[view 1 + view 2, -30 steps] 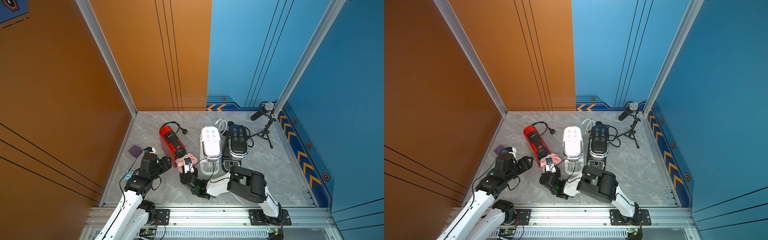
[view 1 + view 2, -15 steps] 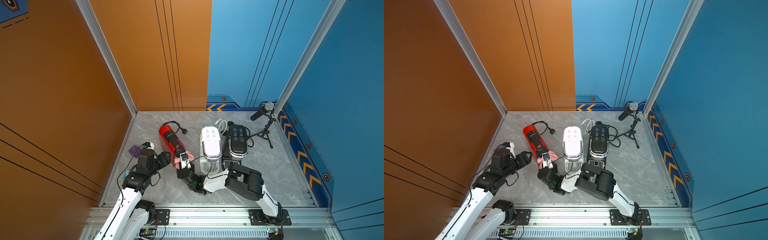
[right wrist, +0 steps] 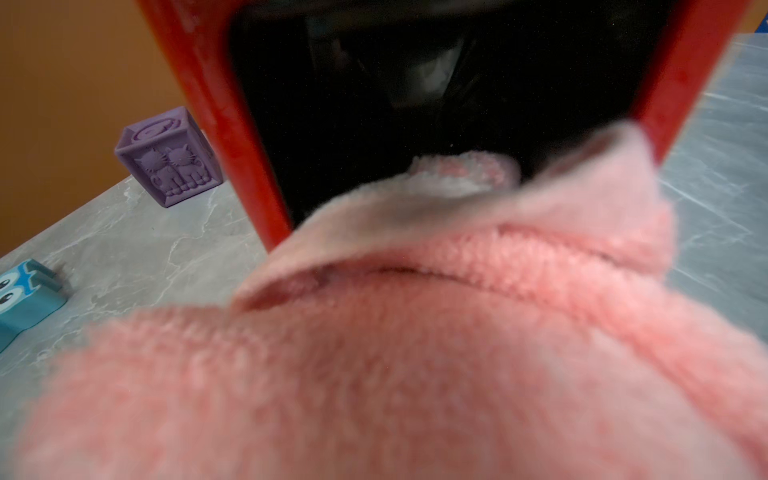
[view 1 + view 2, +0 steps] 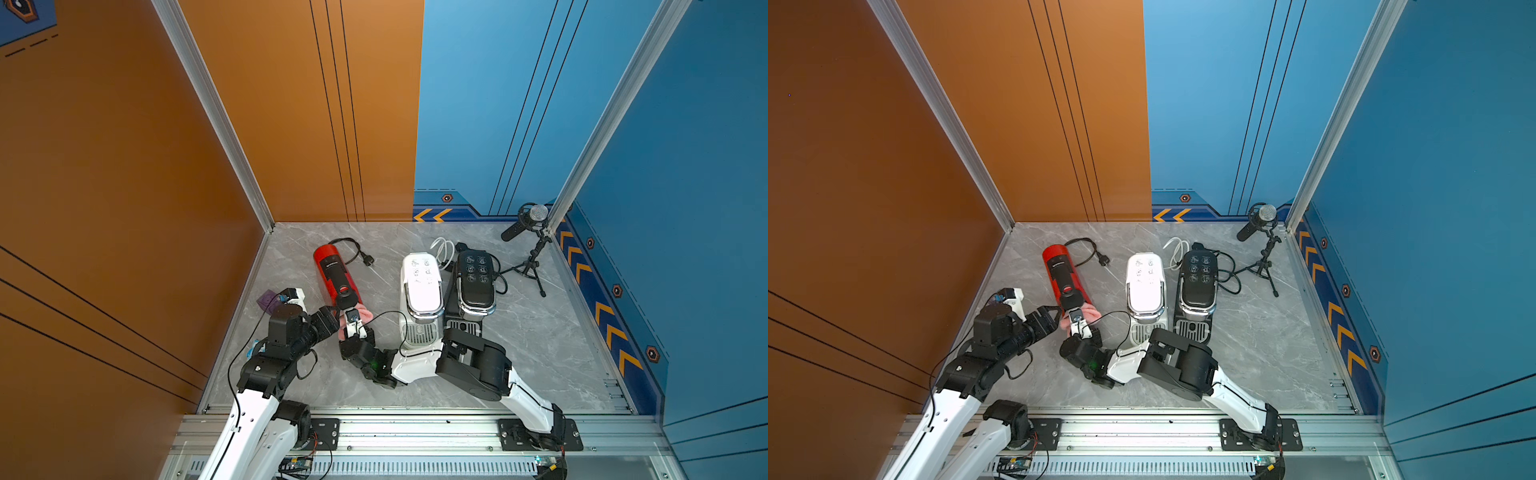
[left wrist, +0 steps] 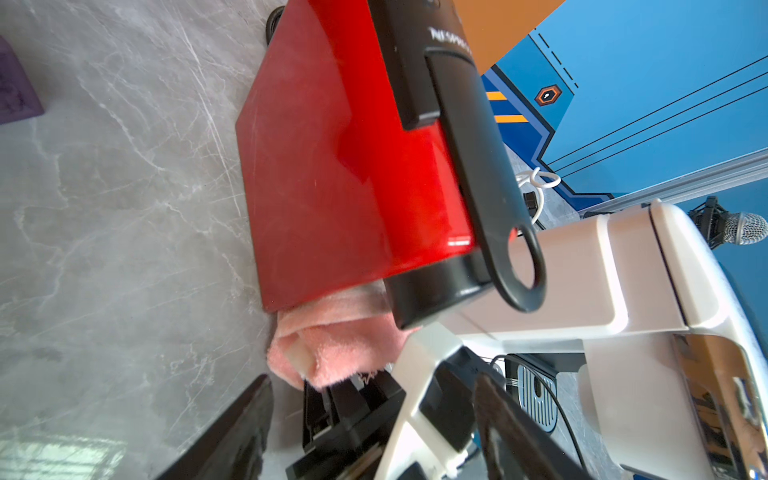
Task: Wipe the surface of a coffee machine
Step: Wipe the dirt from the surface of the coffee machine, then place the cleaning item at the center of the board.
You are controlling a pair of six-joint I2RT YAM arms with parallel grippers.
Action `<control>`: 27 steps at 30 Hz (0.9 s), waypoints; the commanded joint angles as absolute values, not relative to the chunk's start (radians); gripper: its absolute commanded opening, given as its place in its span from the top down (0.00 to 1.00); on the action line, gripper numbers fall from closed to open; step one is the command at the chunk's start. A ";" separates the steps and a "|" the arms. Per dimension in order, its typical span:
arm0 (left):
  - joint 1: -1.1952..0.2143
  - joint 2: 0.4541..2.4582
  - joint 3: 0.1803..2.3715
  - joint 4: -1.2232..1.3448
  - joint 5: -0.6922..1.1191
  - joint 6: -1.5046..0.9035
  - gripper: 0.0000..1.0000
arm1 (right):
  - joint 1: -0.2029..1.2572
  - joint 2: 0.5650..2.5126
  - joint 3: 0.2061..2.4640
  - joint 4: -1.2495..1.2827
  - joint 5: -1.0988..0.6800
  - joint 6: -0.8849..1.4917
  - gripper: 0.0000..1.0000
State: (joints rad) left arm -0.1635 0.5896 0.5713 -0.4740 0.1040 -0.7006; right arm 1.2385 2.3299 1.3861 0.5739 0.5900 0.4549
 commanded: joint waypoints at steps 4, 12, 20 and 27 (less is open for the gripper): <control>-0.129 0.532 0.551 -0.551 0.126 -0.697 0.21 | 1.179 2.406 1.500 0.427 0.486 0.406 1.00; -0.087 0.511 0.551 -0.572 0.158 -0.693 0.21 | 1.131 2.456 1.620 0.339 0.409 0.400 1.00; -0.050 0.522 0.557 -0.573 0.193 -0.688 0.20 | 1.097 2.483 1.714 0.245 0.340 0.391 1.00; -0.029 0.529 0.569 -0.573 0.202 -0.680 0.21 | 1.089 2.476 1.710 0.230 0.277 0.371 1.00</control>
State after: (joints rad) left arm -0.0414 0.5259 0.5591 -0.5541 0.1776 -0.7002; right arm 1.1267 2.4535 1.6859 0.3214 0.3428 0.4107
